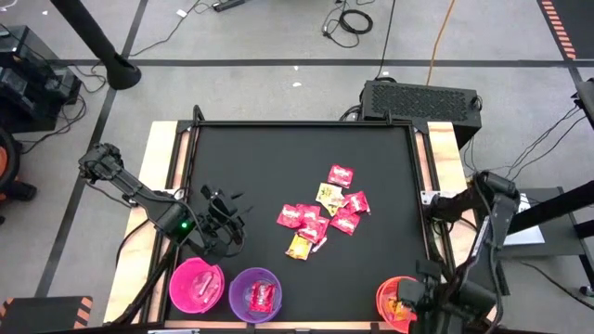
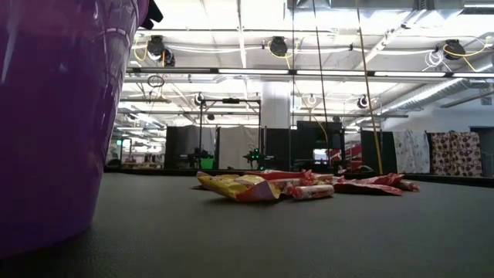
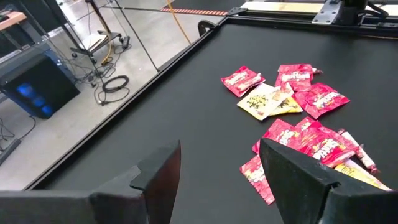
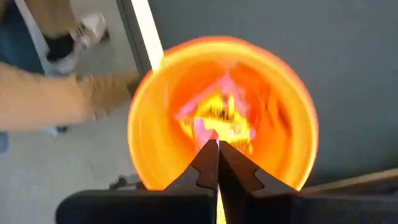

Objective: Sort candy by brand, put in halloween buckets
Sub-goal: Put the yellow candy into the orange bucket, then put the red candy into the violet bucket

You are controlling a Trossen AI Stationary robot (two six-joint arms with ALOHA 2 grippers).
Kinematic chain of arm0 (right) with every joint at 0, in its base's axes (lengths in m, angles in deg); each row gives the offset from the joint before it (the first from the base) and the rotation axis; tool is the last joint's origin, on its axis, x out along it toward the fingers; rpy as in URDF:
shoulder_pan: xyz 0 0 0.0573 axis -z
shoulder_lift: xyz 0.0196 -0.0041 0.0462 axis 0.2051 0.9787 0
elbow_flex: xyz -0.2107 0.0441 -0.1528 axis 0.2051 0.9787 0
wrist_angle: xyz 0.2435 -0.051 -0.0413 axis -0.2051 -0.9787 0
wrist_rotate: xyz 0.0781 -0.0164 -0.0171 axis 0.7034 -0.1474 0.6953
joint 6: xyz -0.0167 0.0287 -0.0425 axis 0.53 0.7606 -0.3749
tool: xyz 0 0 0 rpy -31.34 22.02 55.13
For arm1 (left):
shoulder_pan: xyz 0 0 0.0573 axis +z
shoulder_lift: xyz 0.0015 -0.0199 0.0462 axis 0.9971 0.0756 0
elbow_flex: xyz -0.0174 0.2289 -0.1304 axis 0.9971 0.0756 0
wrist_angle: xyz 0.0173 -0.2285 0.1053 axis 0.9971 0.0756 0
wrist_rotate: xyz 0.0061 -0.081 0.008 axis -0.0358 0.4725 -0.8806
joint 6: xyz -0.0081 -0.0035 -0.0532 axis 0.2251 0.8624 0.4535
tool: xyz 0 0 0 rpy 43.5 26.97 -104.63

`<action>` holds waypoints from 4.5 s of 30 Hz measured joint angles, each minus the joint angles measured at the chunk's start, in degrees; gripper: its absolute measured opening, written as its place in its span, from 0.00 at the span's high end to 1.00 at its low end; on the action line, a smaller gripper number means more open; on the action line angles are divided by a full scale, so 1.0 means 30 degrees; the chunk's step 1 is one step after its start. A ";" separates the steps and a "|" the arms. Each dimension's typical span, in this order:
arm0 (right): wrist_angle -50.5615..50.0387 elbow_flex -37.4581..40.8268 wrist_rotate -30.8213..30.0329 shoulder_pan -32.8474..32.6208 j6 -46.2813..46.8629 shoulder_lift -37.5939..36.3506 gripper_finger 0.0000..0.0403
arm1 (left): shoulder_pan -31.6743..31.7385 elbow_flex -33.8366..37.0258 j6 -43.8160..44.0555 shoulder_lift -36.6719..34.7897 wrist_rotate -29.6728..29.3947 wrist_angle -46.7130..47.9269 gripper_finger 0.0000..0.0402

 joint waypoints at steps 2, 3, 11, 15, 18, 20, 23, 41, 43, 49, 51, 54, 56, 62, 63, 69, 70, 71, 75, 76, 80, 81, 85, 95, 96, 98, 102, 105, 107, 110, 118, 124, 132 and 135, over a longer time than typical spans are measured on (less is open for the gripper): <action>-0.0067 0.0003 0.0404 0.0003 0.0255 0.0315 1.00 | 0.0000 0.0000 0.0000 0.0000 0.0000 0.0000 0.44; -0.0212 0.0007 0.0559 0.0053 0.0315 0.0366 0.99 | 0.0000 0.0000 0.0000 0.0000 0.0000 0.0000 0.44; -0.1176 0.0007 0.0653 0.0545 0.1977 -0.0296 0.80 | 0.0000 0.0000 -0.0028 0.0000 0.0236 -0.0022 0.44; -0.1243 0.0015 -0.1109 0.1136 0.0640 -0.1301 0.67 | 0.0009 0.0000 -0.0029 0.0000 0.0364 -0.0022 0.44; -0.1220 0.0007 -0.6340 0.2085 -0.0630 -0.1841 0.61 | 0.0192 0.0000 -0.0432 0.0000 0.0416 -0.0187 0.44; -0.0715 0.0007 -0.9158 0.2970 -0.3009 -0.1789 0.59 | 0.0337 0.0000 -0.0517 0.0000 0.0476 -0.0295 0.44; 0.0563 0.0214 -1.0691 0.4864 -0.7721 -0.1297 0.58 | 0.0599 0.0000 -0.1059 0.0000 0.0637 -0.0790 0.44; 1.5805 0.7809 -0.1868 1.4244 -2.1570 0.1706 0.58 | 0.1035 0.0000 -0.3539 0.0000 0.0700 -0.1581 0.44; 1.5884 0.7952 -0.1887 1.4776 -2.1720 0.2026 0.58 | 0.1084 0.0000 -0.3560 0.0000 0.0705 -0.1566 0.44; 1.5122 0.7985 -0.1744 1.5619 -2.2301 0.2742 0.58 | 0.1158 0.0000 -0.3984 0.0000 0.0699 -0.1561 0.44; 1.4155 0.7985 -0.1818 1.5979 -2.2292 0.2666 0.58 | 0.1158 0.0000 -0.4043 0.0000 0.0700 -0.1559 0.44; 1.3990 0.8169 -0.1791 1.6585 -2.2746 0.2248 0.58 | 0.1158 0.0000 -0.4364 0.0000 0.0699 -0.1574 0.44; 1.4888 0.8558 -0.1481 1.6954 -2.3388 0.1902 0.58 | 0.1166 0.0000 -0.4514 -0.0007 0.0694 -0.1564 0.44; 1.7690 1.0604 0.1599 1.8262 -2.4037 0.1919 0.58 | 0.1303 0.0000 -0.4496 -0.0007 0.0699 -0.1559 0.44; 1.8266 1.0932 0.1792 1.8436 -2.3901 0.1919 0.58 | 0.1304 0.0000 -0.4490 -0.0007 0.0699 -0.1564 0.44; 2.0720 1.2036 0.4227 1.9115 -2.3479 0.1919 0.58 | 0.1303 0.0000 -0.4481 -0.0007 0.0699 -0.1566 0.44; 2.0713 1.2043 0.4614 1.9198 -2.3464 0.1919 0.58 | 0.1304 0.0000 -0.4481 -0.0007 0.0699 -0.1566 0.44; 2.0699 1.2047 0.5023 1.9270 -2.3453 0.1919 0.58 | 0.1304 0.0000 -0.4481 -0.0007 0.0699 -0.1569 0.44; 2.0704 1.2050 0.6081 1.9649 -2.3202 0.1919 0.58 | 0.1397 0.0000 -0.4465 -0.0007 0.0699 -0.1574 0.44; 2.0674 1.2050 0.6334 1.9770 -2.3202 0.1919 0.58 | 0.1460 0.0000 -0.4435 -0.0007 0.0699 -0.1574 0.44; 2.0923 1.2050 0.6777 2.0224 -2.2776 0.1919 0.58 | 0.1672 0.0000 -0.4352 -0.0007 0.0699 -0.1590 0.44; 2.1083 1.2050 0.6788 2.0346 -2.2678 0.1919 0.58 | 0.1710 0.0000 -0.4350 -0.0007 0.0699 -0.1598 0.44; 2.1746 1.2050 0.7171 2.0629 -2.2441 0.1919 0.58 | 0.1865 0.0000 -0.4343 -0.0007 0.0699 -0.1603 0.44; 2.2338 1.2050 0.8154 2.0815 -2.0697 0.1919 0.58 | 0.1880 0.0000 -0.4328 -0.0007 0.0758 -0.1625 0.44; 2.2344 1.2050 0.8074 2.0815 -2.0467 0.1919 0.59 | 0.1880 0.0000 -0.4328 -0.0007 0.0758 -0.1632 0.44; 2.2374 1.2050 0.7727 2.0809 -2.0109 0.1919 0.62 | 0.1880 0.0000 -0.4335 -0.0007 0.0758 -0.1705 0.44; 2.2384 1.2050 0.7469 2.0808 -1.9978 0.1919 0.69 | 0.1880 0.0000 -0.4335 -0.0007 0.0765 -0.1785 0.44; 2.2396 1.2050 0.7095 2.0808 -1.9697 0.1919 0.74 | 0.1880 0.0000 -0.4340 -0.0007 0.0765 -0.1797 0.44; 2.2461 1.2050 0.7014 2.0808 -1.9571 0.1996 0.78 | 0.1880 0.0000 -0.4343 -0.0007 0.0768 -0.1910 0.44; 2.2616 1.2057 0.6747 2.0793 -1.9011 0.2287 0.82 | 0.1880 0.0000 -0.4343 -0.0007 0.0772 -0.1938 0.44; 2.2902 1.2050 0.6566 2.0750 -1.9240 0.2596 0.90 | 0.1909 0.0000 -0.4408 -0.0007 0.0786 -0.2026 0.44; 2.2899 1.2050 0.6401 2.0611 -2.0062 0.2596 0.99 | 0.1909 0.0000 -0.4423 -0.0007 0.0780 -0.2069 0.44; 2.2935 1.1912 0.5007 2.0459 -2.0854 0.1180 1.00 | 0.1909 0.0000 -0.4481 -0.0007 0.0780 -0.2069 0.44; 2.2868 1.1912 0.4456 2.0389 -2.1249 0.0121 1.00 | 0.1961 0.0000 -0.4365 -0.0007 0.0780 -0.2083 0.44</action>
